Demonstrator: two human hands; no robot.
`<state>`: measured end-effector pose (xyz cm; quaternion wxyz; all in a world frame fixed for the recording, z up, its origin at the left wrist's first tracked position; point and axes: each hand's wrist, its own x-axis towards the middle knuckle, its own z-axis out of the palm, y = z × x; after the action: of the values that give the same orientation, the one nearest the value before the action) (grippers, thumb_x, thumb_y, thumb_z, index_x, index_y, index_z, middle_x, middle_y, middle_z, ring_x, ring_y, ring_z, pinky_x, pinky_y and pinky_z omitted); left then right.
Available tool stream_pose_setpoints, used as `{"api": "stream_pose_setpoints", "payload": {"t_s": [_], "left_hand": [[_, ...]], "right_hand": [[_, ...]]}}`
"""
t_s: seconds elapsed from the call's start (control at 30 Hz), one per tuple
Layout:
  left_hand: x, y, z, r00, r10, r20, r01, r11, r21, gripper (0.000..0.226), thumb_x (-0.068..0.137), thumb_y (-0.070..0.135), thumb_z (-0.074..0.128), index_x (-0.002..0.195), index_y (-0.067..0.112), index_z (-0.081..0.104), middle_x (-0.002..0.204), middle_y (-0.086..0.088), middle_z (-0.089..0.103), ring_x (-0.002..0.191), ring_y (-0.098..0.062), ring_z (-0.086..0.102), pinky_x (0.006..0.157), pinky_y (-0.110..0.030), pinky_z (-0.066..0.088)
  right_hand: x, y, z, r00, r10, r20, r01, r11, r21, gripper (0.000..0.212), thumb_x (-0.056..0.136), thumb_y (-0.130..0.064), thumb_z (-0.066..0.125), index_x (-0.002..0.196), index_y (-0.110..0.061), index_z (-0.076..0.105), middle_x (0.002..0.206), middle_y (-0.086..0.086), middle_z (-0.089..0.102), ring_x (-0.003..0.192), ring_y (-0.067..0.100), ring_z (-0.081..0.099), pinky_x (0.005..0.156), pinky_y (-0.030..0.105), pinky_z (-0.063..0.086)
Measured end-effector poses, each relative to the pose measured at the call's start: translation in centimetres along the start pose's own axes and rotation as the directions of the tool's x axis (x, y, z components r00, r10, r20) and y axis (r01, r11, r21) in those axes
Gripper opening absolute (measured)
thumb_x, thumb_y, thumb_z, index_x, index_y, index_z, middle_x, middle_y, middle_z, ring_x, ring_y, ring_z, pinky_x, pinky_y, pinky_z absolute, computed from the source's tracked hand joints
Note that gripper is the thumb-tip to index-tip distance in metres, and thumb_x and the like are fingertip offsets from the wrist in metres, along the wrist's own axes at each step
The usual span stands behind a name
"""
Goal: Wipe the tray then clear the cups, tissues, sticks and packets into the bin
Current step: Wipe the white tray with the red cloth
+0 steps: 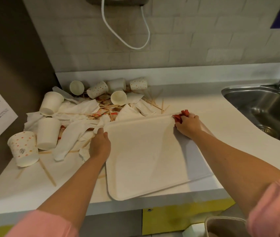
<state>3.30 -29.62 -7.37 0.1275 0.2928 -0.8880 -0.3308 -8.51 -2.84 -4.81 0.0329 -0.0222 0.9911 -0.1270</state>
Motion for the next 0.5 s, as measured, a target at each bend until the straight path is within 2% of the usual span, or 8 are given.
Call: {"api": "stream_pose_setpoints", "payload": {"t_s": [0.17, 0.37, 0.5], "left_hand": [[0.1, -0.1, 0.1, 1.000, 0.022, -0.011, -0.022, 0.999, 0.025, 0.040, 0.102, 0.020, 0.028, 0.140, 0.010, 0.038, 0.130, -0.018, 0.054, 0.119, -0.037, 0.049, 0.096, -0.043, 0.041], [-0.1, -0.1, 0.0, 1.000, 0.006, -0.016, -0.006, 1.000, 0.025, 0.040, 0.102, 0.019, 0.029, 0.138, 0.007, 0.040, 0.130, -0.020, 0.054, 0.120, -0.036, 0.049, 0.097, -0.041, 0.040], [0.0, -0.4, 0.1, 0.999, 0.026, -0.033, -0.025, 0.999, 0.025, 0.036, 0.101, 0.018, 0.031, 0.132, 0.009, 0.047, 0.122, -0.017, 0.060, 0.112, -0.035, 0.054, 0.093, -0.041, 0.045]], "right_hand": [[0.6, -3.5, 0.2, 0.997, -0.080, 0.006, 0.080, 0.997, -0.012, 0.040, 0.097, -0.023, 0.036, 0.127, -0.003, 0.051, 0.138, 0.017, 0.038, 0.122, 0.034, 0.033, 0.100, 0.039, 0.034], [-0.2, -8.1, 1.8, 0.976, -0.217, -0.001, 0.216, 0.974, -0.073, 0.040, 0.098, -0.021, 0.034, 0.132, -0.002, 0.046, 0.140, 0.017, 0.037, 0.128, 0.032, 0.031, 0.103, 0.038, 0.036], [-1.3, -11.5, 3.0, 0.953, -0.301, 0.021, 0.301, 0.947, -0.112, 0.039, 0.098, -0.017, 0.033, 0.133, -0.003, 0.045, 0.140, 0.016, 0.035, 0.129, 0.030, 0.030, 0.103, 0.037, 0.039]]}}
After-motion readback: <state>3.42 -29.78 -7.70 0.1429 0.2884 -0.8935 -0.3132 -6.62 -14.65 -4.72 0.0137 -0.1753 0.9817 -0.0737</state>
